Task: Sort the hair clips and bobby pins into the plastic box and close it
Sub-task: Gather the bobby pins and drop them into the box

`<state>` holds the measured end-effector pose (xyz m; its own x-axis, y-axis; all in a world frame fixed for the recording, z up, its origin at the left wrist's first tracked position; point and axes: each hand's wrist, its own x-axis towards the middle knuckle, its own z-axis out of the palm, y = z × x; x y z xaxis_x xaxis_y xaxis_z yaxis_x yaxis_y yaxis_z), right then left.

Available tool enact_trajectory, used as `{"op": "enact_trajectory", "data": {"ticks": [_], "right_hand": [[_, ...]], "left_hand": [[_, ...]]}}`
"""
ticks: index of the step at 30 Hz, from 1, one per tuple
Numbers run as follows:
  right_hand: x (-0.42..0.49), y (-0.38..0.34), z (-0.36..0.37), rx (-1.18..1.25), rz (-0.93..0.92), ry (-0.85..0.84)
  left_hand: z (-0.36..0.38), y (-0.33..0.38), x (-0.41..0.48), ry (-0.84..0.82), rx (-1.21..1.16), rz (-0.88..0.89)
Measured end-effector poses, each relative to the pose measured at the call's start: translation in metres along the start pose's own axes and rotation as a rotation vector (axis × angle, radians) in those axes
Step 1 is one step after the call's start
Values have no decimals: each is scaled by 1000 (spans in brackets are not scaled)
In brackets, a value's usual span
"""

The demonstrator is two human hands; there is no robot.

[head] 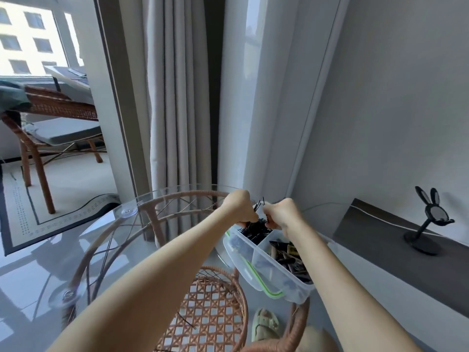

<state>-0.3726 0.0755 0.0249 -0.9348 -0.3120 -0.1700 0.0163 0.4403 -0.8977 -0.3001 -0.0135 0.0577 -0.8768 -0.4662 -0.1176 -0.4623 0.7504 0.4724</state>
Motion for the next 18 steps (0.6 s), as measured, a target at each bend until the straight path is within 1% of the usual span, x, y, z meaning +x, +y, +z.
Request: {"op": "enact_trajectory", "data": {"ticks": [3, 5, 7, 8, 11, 13, 15, 16, 18], "right_hand": [[2, 1, 0, 5, 34, -62], [0, -1, 0, -16, 59, -90], [-3, -2, 2, -57, 81, -102], [-4, -3, 3, -83, 82, -103], [-13, -6, 1, -146, 42, -122], [-26, -10, -3, -232, -59, -82], [-48, -15, -6, -289, -250, -56], [-64, -16, -8, -297, -332, -107], [-103, -13, -9, -339, -413, -341]], "left_hand": [[6, 4, 6, -52, 184, 39], [5, 7, 8, -123, 242, 58], [2, 8, 6, -144, 285, 76], [-1, 7, 4, -127, 273, 93], [-13, -7, -5, -110, 54, 117], [-25, -21, -20, -36, -3, 138], [-35, -42, -38, 42, 15, 156], [-39, -55, -48, 60, 36, 155], [-43, -86, -73, 43, 131, 138]]}}
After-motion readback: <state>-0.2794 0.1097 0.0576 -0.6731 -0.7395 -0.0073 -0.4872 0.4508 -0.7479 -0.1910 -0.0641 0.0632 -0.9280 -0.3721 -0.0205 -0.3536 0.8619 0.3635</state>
